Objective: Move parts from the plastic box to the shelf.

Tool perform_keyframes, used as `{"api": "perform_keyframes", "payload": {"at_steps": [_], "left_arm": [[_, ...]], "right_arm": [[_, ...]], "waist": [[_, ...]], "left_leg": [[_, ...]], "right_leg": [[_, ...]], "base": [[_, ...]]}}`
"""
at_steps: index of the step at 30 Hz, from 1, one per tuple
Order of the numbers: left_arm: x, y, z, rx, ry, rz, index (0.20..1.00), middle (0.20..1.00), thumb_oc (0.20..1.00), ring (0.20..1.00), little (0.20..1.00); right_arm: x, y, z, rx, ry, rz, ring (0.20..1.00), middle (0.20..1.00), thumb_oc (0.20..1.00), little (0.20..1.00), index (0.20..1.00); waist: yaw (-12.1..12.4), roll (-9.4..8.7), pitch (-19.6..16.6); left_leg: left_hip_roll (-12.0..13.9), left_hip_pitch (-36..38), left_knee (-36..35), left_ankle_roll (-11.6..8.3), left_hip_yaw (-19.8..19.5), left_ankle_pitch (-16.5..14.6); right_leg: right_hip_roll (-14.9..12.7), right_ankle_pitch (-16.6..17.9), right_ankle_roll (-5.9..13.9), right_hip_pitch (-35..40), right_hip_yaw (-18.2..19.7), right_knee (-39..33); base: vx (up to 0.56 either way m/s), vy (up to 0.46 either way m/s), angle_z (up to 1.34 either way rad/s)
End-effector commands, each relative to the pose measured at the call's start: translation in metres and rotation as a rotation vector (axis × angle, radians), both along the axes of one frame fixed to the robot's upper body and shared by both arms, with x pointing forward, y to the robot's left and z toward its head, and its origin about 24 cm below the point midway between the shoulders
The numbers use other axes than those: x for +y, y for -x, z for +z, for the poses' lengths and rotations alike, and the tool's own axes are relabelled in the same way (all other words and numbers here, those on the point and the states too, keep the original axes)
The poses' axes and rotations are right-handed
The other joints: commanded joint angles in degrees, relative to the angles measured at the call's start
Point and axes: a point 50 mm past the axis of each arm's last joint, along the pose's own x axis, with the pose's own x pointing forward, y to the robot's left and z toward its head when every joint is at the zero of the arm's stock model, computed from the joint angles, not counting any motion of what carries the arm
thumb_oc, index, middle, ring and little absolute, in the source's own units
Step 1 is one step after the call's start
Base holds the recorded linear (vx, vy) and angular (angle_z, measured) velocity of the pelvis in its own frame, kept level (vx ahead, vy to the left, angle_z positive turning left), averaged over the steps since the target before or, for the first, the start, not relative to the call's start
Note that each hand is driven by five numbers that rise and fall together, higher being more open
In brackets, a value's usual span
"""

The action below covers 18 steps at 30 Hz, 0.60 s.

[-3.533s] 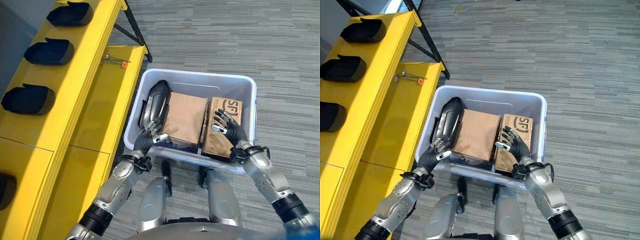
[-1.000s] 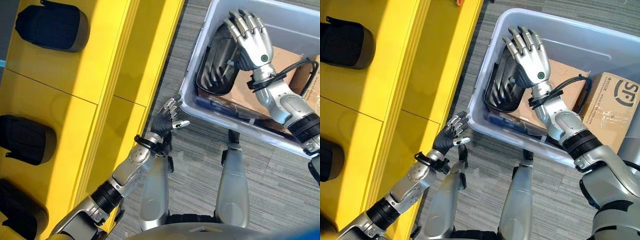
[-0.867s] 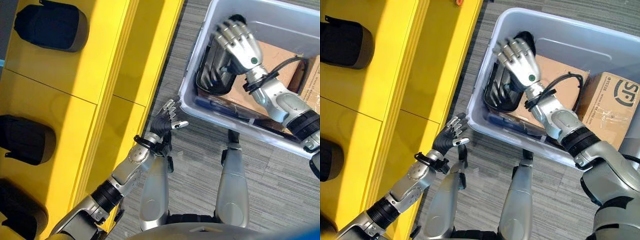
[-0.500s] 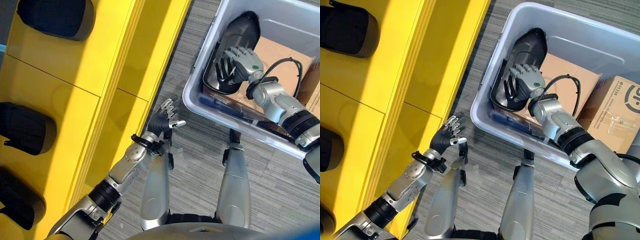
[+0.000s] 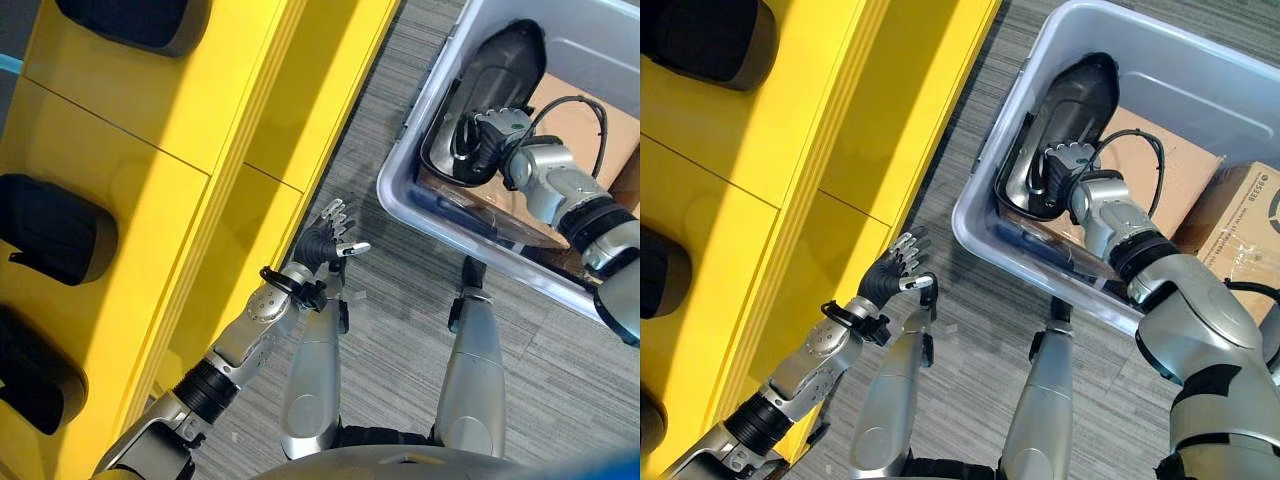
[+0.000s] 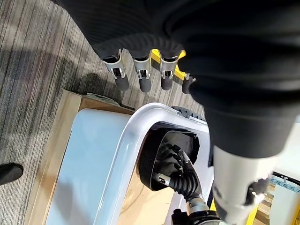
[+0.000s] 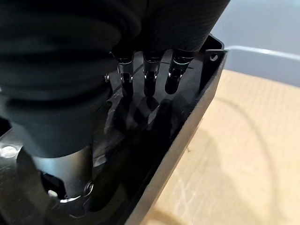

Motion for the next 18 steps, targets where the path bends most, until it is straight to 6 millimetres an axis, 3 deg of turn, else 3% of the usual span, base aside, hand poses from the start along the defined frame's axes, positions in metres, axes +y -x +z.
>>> {"api": "perform_keyframes", "payload": {"at_steps": [1,6,12,18], "left_arm": [[0.002,0.008,0.022,-0.12,-0.012,-0.045,1.0,1.0,1.0,1.0,1.0],[0.002,0.009,0.025,-0.134,-0.019,-0.05,1.0,1.0,1.0,1.0,1.0],[0.003,0.01,0.028,-0.131,-0.013,-0.041,1.0,1.0,1.0,1.0,1.0],[0.004,0.01,0.031,-0.13,0.003,-0.047,1.0,1.0,1.0,1.0,1.0]], "right_arm": [[-0.04,0.003,0.015,-0.025,-0.034,-0.274,1.0,1.0,1.0,1.0,1.0],[-0.064,0.011,0.002,-0.02,-0.097,-0.42,1.0,1.0,1.0,1.0,1.0],[-0.069,0.015,-0.005,0.018,-0.102,-0.458,1.0,1.0,1.0,1.0,1.0],[-0.07,0.019,-0.024,0.022,-0.189,-0.48,1.0,1.0,1.0,1.0,1.0]], "waist": [[0.75,1.22,-0.5],[0.27,1.08,-0.5],[-0.52,0.94,-0.5],[-1.48,0.74,-0.5]], "left_leg": [[-4.28,-1.95,3.76,4.38,5.52,-7.03],[-3.81,-0.91,3.04,4.38,5.97,-7.07],[-3.53,0.02,2.63,4.28,6.51,-7.05],[-3.19,1.26,1.84,4.23,6.92,-6.91]], "right_leg": [[5.29,0.03,-6.15,1.46,-5.16,-5.22],[5.36,0.25,-6.17,2.63,-5.11,-6.33],[5.56,0.22,-6.18,3.4,-4.72,-6.81],[6.03,0.11,-6.24,4.23,-4.0,-7.15]], "base": [[-0.03,-0.017,0.05],[-0.01,-0.008,0.03],[0.0,0.0,0.0],[0.0,0.014,-0.05]]}}
